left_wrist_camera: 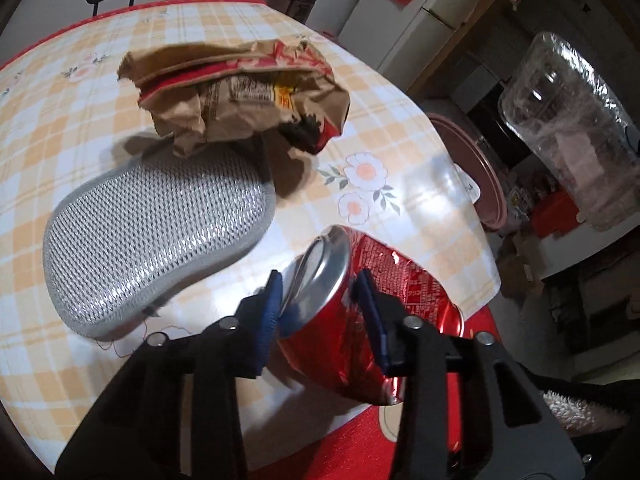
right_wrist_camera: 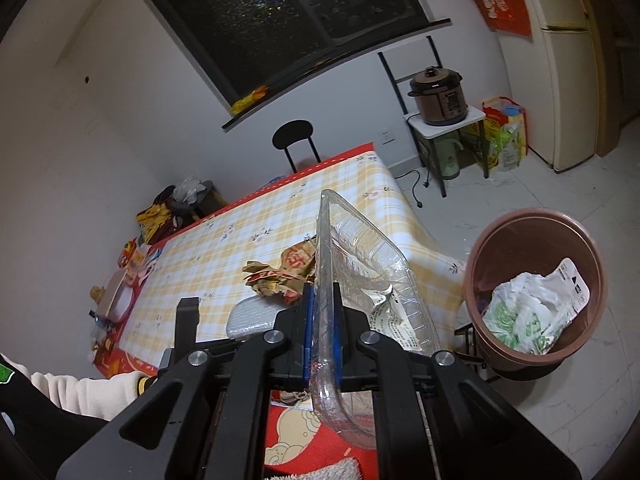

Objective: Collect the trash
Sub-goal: 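Lift the clear container with the right tool while the left tool grasps the crushed red can, then carry the clear container over the brown bin and open the right tool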

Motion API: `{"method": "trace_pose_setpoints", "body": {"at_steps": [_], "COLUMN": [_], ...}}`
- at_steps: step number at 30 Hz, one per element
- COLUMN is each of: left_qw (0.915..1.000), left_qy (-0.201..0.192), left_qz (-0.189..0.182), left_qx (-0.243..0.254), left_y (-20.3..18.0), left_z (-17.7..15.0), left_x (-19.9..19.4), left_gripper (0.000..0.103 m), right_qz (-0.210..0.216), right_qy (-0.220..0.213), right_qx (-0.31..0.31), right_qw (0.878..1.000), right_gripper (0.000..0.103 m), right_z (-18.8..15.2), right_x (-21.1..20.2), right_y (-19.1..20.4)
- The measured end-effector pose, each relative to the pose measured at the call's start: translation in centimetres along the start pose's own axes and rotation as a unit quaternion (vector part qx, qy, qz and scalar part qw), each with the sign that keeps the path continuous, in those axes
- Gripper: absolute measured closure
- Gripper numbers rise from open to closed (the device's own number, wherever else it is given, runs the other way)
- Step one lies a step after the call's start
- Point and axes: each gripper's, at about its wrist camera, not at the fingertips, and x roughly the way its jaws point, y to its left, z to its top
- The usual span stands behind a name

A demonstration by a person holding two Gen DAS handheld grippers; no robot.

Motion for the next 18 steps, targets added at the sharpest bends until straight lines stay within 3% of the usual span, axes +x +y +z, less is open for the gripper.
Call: {"method": "trace_pose_setpoints", "body": {"at_steps": [4, 18], "left_qw": [0.9999, 0.9959], "left_qy": [-0.012, -0.085], "left_qz": [0.007, 0.03], "left_qx": [0.005, 0.003], "left_y": [-0.4, -1.8], "left_z": [0.4, 1.9], "left_x": [-0.9, -7.1], "left_gripper": [0.071, 0.071], "right_qz": [0.001, 0.022], "right_qy": [-0.002, -0.005], "right_qx": [0.002, 0.002], "right_qw": [1.0, 1.0], "right_gripper": [0.094, 0.094], "right_z": [0.0, 0.5], "right_x": [0.0, 0.7], "right_y": [-0.3, -0.4]}}
